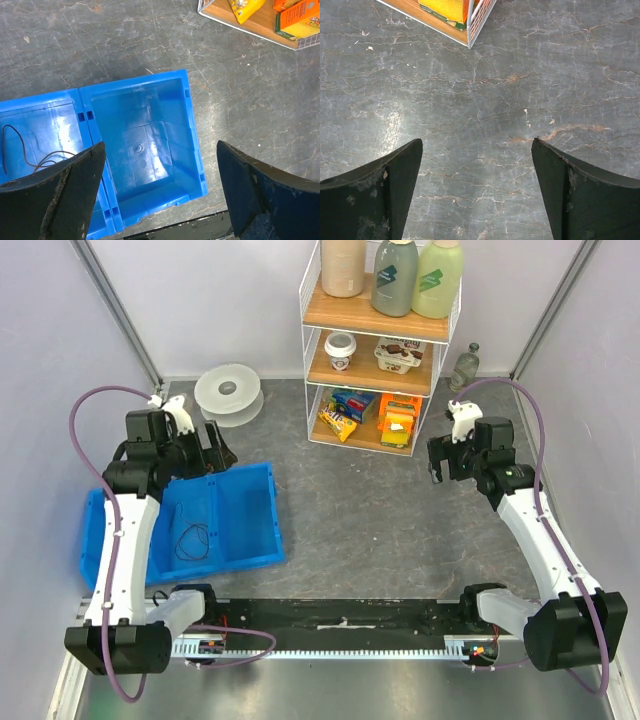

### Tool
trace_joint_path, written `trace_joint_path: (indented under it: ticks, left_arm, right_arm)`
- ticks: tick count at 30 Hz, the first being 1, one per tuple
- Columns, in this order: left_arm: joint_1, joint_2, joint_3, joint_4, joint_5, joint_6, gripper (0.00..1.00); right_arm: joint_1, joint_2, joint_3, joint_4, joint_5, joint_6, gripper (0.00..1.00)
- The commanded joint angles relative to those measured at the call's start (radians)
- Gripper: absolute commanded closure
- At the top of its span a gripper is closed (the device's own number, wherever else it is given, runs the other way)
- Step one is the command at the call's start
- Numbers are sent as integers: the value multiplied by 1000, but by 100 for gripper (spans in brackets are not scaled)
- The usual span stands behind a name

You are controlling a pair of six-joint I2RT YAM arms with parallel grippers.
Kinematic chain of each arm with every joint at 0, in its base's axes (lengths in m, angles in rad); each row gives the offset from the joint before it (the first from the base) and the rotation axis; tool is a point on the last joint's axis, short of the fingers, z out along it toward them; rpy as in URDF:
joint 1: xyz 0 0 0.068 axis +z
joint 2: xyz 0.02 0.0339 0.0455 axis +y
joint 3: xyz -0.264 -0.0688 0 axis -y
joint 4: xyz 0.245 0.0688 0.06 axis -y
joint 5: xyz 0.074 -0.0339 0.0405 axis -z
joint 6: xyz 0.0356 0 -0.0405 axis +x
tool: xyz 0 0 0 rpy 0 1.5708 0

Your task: Wrap the cables

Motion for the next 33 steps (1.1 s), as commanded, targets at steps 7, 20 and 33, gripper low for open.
trace_joint_path:
  ticks: [7, 20, 33]
  left_arm:
    - [5, 182, 116, 77, 100, -89, 1]
    - [35, 515, 164, 601, 209, -295, 1]
    - [164, 771, 47, 1042, 205, -619, 3]
  right_arm:
    - [-1, 8, 6, 13, -143, 24, 2]
    - [-3, -5, -17, 24, -160, 64, 2]
    - [-6, 79, 30, 2, -151, 44, 2]
